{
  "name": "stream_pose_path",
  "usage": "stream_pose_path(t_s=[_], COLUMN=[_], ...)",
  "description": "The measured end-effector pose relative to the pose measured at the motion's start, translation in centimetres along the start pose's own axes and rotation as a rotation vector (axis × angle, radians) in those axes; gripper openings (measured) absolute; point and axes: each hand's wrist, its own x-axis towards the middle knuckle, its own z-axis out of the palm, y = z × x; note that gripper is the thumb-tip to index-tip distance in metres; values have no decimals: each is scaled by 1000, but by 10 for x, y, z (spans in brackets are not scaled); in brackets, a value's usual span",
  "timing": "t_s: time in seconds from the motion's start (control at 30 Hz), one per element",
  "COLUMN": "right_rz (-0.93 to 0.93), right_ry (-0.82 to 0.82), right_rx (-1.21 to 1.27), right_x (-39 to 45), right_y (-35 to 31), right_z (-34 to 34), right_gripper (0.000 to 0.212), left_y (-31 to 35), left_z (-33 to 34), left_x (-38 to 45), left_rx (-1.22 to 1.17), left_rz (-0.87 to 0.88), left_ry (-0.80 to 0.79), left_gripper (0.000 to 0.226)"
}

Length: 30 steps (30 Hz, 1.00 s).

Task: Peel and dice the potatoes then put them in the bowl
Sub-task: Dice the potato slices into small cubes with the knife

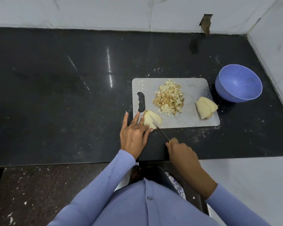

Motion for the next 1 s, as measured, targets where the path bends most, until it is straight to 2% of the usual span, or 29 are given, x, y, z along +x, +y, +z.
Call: stream_pose_path(t_s=[0.13, 0.27, 0.53, 0.8, 1.0], right_rz=[26, 38, -70, -89, -71], right_ry=[-17, 39, 114, 88, 23], right_rx=[-9, 47, 164, 94, 32], right_x=[-14, -7, 7, 41, 23], right_y=[11, 14, -1, -28, -18], right_z=[3, 5, -11, -10, -8], right_gripper=[23, 24, 30, 37, 34], left_y=[-2, -5, -2, -2, -1], left_z=[0, -1, 1, 4, 3], left_x=[0, -1, -3, -5, -5], left_rx=[-33, -61, -83, -80, -91], left_rz=[9, -1, -29, -30, -54], left_ry=[15, 29, 89, 72, 67], left_gripper=[19, 24, 26, 20, 21])
